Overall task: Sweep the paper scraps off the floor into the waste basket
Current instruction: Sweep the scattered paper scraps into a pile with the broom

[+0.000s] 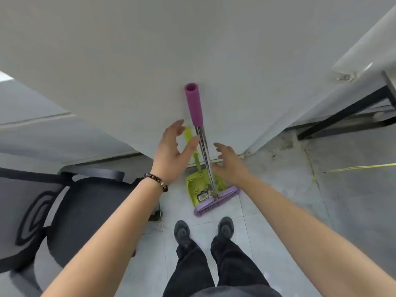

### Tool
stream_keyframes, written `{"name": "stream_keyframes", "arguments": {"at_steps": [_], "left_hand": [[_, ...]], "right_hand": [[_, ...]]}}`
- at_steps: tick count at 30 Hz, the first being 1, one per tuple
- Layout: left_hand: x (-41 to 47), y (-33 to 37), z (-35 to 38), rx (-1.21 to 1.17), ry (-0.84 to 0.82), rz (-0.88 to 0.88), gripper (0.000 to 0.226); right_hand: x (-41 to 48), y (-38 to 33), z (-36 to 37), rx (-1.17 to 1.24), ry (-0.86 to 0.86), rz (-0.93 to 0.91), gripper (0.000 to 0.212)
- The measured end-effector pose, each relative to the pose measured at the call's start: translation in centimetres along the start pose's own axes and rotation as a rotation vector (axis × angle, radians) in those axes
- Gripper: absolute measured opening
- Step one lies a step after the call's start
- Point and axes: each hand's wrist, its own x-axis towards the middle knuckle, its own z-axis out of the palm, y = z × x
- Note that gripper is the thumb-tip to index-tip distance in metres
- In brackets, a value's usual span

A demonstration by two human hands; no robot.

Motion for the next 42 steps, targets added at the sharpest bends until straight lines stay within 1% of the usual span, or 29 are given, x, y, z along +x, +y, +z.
{"name": "stream_keyframes", "arguments": {"at_steps": [1, 3, 4, 6, 7, 8, 10, 13, 17, 20, 22, 24, 26, 29, 32, 35, 39, 42], "left_hand": [[1.5, 0.8, 0.5, -0.058, 0.038, 0.028, 0.051], [3.7, 3.1, 1.0, -0.165, 0.059, 0.017, 0.044], [4.8, 4.4, 1.2, -0.220, 0.038, 0.007, 0.049], [5.3, 5.1, 2.3, -0.270, -0.023, -0.008, 0.060], [5.3, 5.4, 2.7, -0.313, -0.054, -0.022, 0.059], [5.3, 5.7, 2.9, -0.376, -0.093, -0.056, 0.052], [4.8, 6.4, 3.0, -0.515, -0.184, -0.104, 0.038], [3.4, 7.5, 3.5, -0.585, -0.273, -0.112, 0.041], [2.5, 9.9, 3.8, -0.606, -0.382, -0.072, 0.042], [2.5, 12.4, 4.2, -0.620, -0.508, -0.017, 0.043], [1.9, 14.0, 4.8, -0.606, -0.639, 0.062, 0.043], [0.5, 15.1, 5.4, -0.583, -0.798, 0.156, 0.041], [-1.8, 15.8, 6.1, -0.570, -0.967, 0.242, 0.038], [-6.7, 17.2, 7.1, -0.572, -1.154, 0.324, 0.038], [-12.4, 18.3, 7.6, -0.509, -1.325, 0.439, 0.044], [-17.8, 18.7, 8.0, -0.414, -1.502, 0.539, 0.045], [-24.7, 18.6, 8.5, -0.333, -1.658, 0.622, 0.050], [-29.3, 18.2, 9.3, -0.300, -1.755, 0.660, 0.060]], "right_hand": [[1.1, -0.4, 0.1, 0.000, 0.018, -0.039, 0.069], [2.5, -1.6, 0.2, -0.030, -0.037, -0.063, 0.070], [3.1, -2.3, 0.0, -0.030, -0.075, -0.040, 0.063], [3.1, -2.4, 0.4, -0.006, -0.121, 0.019, 0.036], [2.8, -2.0, 0.4, 0.008, -0.113, 0.017, 0.026], [2.5, -1.5, 0.4, 0.017, -0.103, -0.001, 0.024], [1.3, -0.7, 0.2, 0.015, -0.113, -0.036, 0.025], [-0.8, -0.1, -0.3, 0.017, -0.102, -0.032, 0.026], [-3.4, 0.0, -1.9, 0.061, -0.009, 0.039, 0.030], [-5.6, -0.4, -3.6, 0.089, 0.111, 0.105, 0.026], [-7.9, -0.5, -4.3, 0.123, 0.239, 0.173, 0.031], [-10.7, -0.6, -3.8, 0.173, 0.389, 0.250, 0.027], [-13.9, -0.5, -2.7, 0.224, 0.542, 0.335, 0.020], [-18.8, -0.3, -1.1, 0.326, 0.758, 0.475, 0.027], [-24.0, 0.5, 1.2, 0.349, 0.928, 0.549, 0.029], [-29.1, 1.5, 4.3, 0.344, 1.052, 0.648, 0.027], [-34.4, 1.9, 8.4, 0.364, 1.195, 0.799, 0.039], [-38.1, 3.2, 10.8, 0.403, 1.258, 0.823, 0.033]]}}
